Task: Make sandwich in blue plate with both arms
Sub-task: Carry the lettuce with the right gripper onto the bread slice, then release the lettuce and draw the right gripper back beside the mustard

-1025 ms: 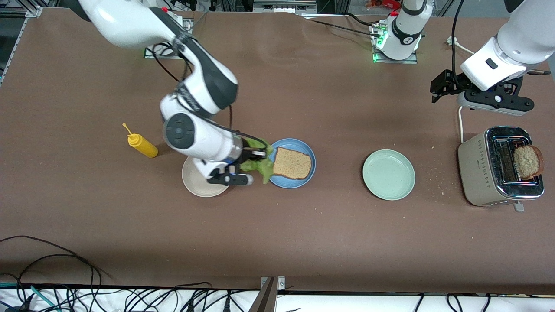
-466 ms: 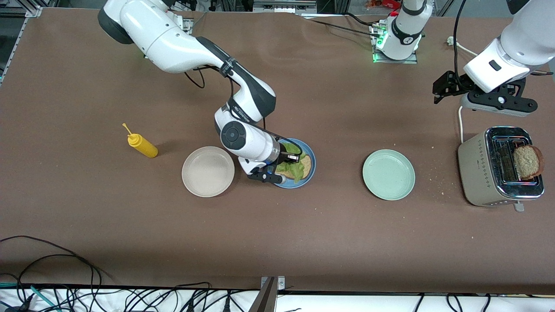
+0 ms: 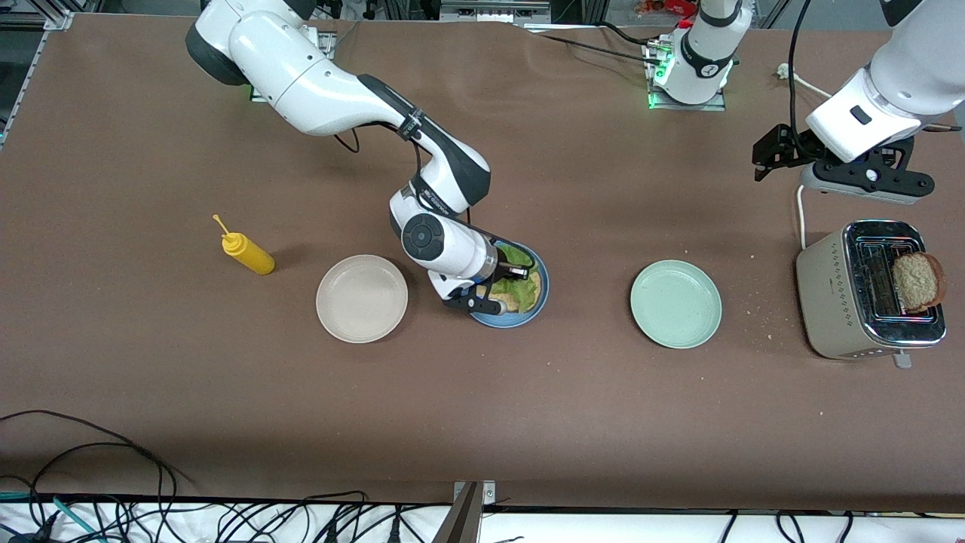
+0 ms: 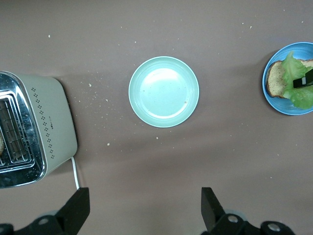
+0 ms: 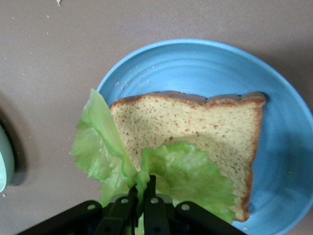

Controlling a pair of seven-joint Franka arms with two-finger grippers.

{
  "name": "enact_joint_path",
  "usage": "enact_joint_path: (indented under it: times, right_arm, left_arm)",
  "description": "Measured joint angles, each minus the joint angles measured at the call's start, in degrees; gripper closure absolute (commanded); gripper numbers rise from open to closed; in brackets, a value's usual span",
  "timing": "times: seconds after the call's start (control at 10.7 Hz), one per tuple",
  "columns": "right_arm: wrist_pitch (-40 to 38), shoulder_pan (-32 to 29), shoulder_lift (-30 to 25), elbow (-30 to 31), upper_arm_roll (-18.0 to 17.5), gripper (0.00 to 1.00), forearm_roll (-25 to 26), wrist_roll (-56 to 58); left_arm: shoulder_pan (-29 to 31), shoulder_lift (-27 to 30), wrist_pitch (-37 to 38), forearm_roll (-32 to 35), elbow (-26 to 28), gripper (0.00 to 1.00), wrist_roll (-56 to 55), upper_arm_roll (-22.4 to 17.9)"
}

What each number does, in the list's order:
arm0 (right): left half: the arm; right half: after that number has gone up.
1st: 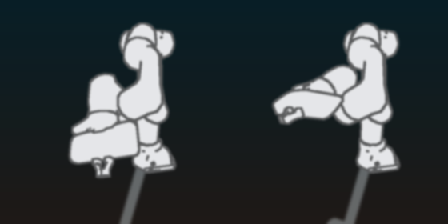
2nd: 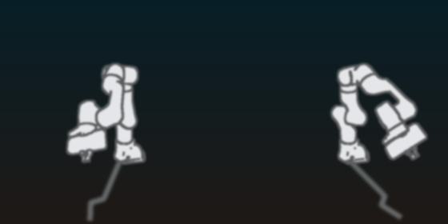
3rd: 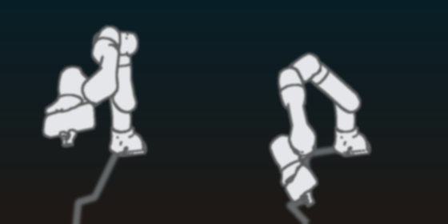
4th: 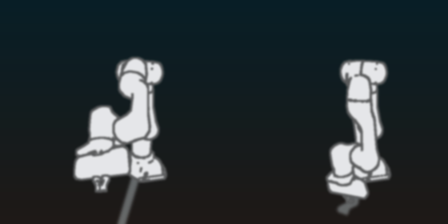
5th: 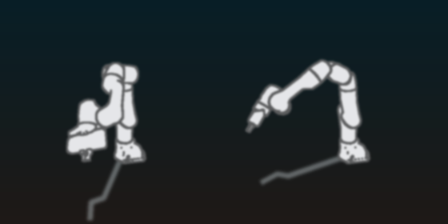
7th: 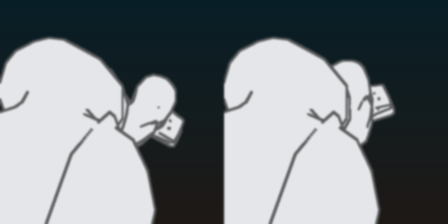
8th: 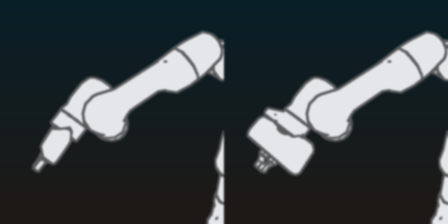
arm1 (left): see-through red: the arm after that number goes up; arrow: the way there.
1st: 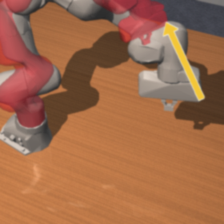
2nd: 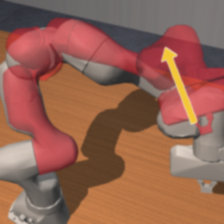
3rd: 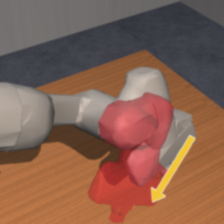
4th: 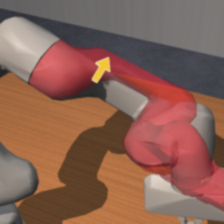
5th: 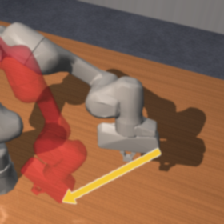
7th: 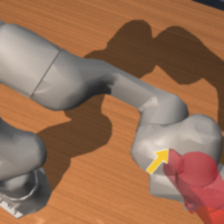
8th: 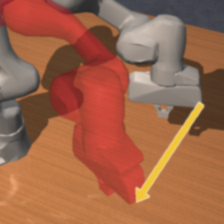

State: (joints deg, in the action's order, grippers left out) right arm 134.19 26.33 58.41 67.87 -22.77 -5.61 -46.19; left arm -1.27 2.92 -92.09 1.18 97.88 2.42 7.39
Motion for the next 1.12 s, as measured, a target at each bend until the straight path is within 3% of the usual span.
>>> enact_joint_path:
  times: [0.19, 0.28, 0.75, 0.84, 1.03, 1.12]
  right_arm:
    - [0.37, 0.14, 0.28, -0.04, 0.20, 0.28, 0.00, 0.00]
    - [0.37, 0.13, 0.28, -0.13, 0.48, 0.22, 0.00, 0.00]
    - [-3.00, -1.11, -0.70, -1.57, 1.37, 0.19, 0.02, 0.02]
    - [-6.86, -2.54, -2.13, -2.21, 1.46, 0.18, 0.03, 0.08]
    - [-17.96, -6.23, -7.43, -2.95, 1.47, 0.00, 0.08, 1.67]
    - [-24.49, -7.72, -10.67, -3.03, 1.85, 0.00, 0.09, 3.28]
  left_arm:
    - [0.00, -0.06, 0.00, 0.00, 0.00, 0.00, 0.00, 0.00]
    - [0.00, -0.08, 0.00, 0.00, 0.00, 0.00, 0.00, 0.00]
    - [0.01, -0.12, 0.00, 0.00, 0.00, 0.00, 0.00, 0.00]
    - [0.01, -0.12, 0.00, 0.00, 0.00, 0.00, 0.00, 0.00]
    - [0.01, -0.23, 0.00, 0.00, 0.00, 0.00, 0.00, -0.01]
    - [0.03, -0.26, 0.00, 0.00, 0.00, 0.00, 0.00, -0.01]
